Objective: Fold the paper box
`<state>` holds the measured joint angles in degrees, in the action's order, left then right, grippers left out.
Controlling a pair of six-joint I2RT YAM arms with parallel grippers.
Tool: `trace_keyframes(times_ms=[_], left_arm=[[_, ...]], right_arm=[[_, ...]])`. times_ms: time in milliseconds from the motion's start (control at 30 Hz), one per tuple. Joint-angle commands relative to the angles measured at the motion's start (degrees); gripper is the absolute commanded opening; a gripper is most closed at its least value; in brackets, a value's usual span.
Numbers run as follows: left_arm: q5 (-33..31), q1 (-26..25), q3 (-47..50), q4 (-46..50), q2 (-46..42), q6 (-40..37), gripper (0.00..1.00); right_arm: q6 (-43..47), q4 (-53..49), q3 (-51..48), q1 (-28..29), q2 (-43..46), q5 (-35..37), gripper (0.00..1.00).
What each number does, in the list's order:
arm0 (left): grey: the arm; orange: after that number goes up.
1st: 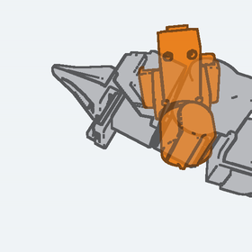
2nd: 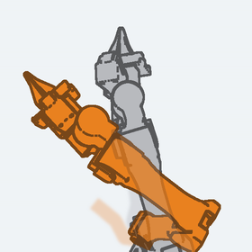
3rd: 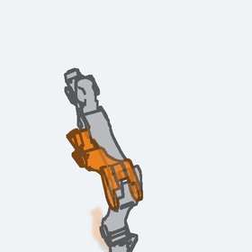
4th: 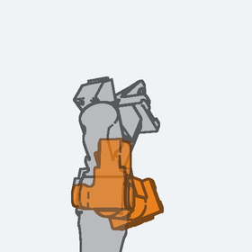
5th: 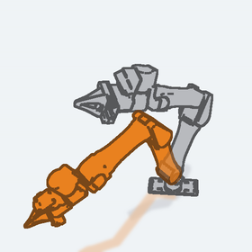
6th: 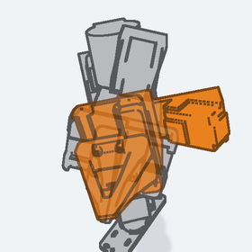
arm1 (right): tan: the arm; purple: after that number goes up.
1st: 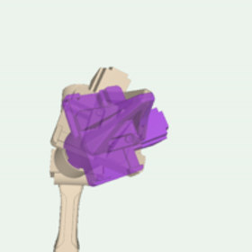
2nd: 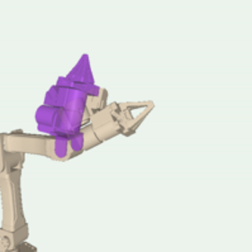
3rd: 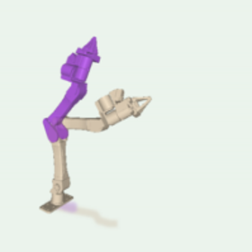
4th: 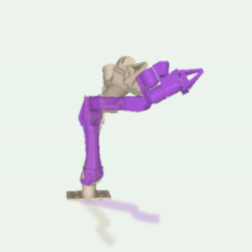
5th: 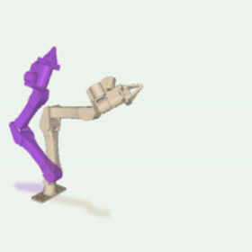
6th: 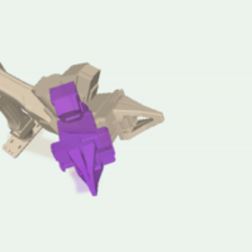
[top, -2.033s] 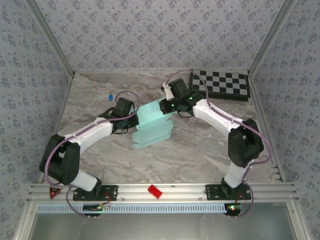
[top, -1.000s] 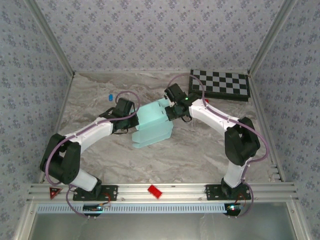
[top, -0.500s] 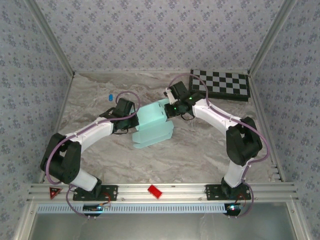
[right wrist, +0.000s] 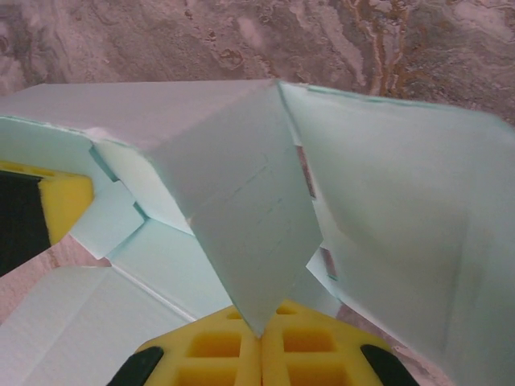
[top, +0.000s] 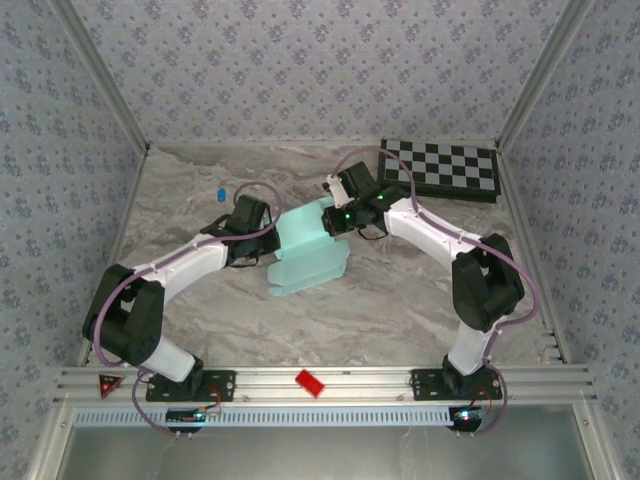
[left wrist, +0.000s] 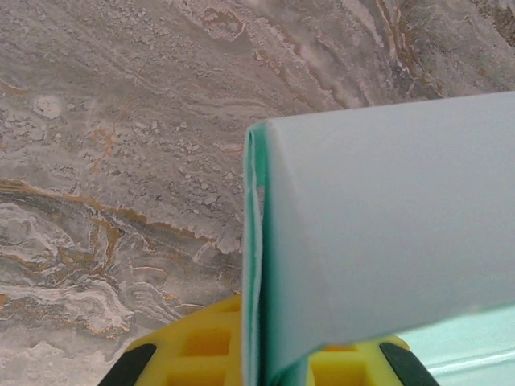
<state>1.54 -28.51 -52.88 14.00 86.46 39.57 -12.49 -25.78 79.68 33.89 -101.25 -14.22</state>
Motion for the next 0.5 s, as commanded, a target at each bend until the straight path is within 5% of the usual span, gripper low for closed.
trace_keyframes(times_ms=[0,467], left_arm=[[1.9,-0.3,-1.9,-2.6,0.6,0.2,0.00],[1.6,-0.3,-1.8,-2.5,0.9,0.2,0.00]], right_arm=[[-0.5,0.5,-0.4,0.6,-0.9,-2.7,0.07],[1.2,0.5,-0.7,1.2,2.3,1.5,0.07]])
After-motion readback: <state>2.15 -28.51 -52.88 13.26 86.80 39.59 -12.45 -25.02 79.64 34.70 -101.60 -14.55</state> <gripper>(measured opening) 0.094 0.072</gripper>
